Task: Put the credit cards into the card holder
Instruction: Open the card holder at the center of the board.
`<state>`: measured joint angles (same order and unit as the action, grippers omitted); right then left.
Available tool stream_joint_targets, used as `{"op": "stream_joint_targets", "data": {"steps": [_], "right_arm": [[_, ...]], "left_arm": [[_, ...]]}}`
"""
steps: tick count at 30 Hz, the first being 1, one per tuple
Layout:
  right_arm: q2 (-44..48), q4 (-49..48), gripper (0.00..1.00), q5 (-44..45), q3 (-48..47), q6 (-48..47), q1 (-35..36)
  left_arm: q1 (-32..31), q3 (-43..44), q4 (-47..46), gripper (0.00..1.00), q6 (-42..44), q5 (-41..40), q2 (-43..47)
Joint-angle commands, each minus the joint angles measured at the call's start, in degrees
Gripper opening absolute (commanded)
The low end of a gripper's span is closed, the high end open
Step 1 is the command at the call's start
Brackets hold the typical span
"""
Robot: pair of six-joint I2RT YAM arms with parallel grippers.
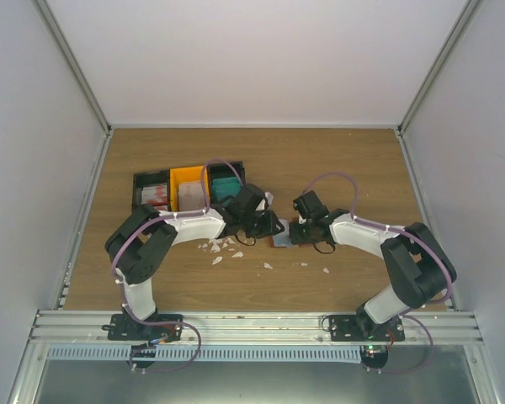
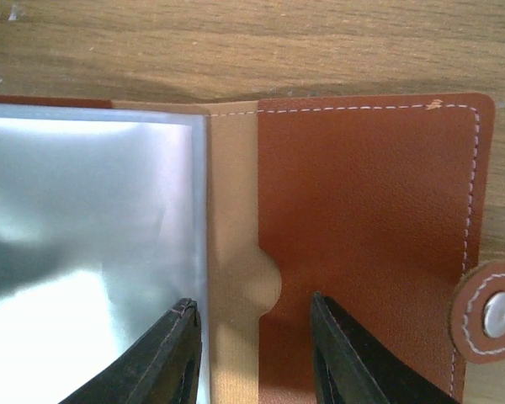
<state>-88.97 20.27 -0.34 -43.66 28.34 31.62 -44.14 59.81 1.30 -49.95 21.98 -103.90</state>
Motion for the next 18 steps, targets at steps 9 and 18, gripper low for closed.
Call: {"op": "stream_joint_targets", "data": {"steps": [9, 18], "right_arm": [[3.77, -0.60, 0.49, -6.58, 0.82, -2.98, 0.94], [-0.14, 0.80, 0.51, -3.71, -0.55, -6.45, 4.44]], "left_arm": [[0.11, 0.37, 0.48, 0.31, -0.76, -2.47, -4.32], [0.26, 0.27, -1.10, 0.34, -1.21, -1.20, -5.04]]}}
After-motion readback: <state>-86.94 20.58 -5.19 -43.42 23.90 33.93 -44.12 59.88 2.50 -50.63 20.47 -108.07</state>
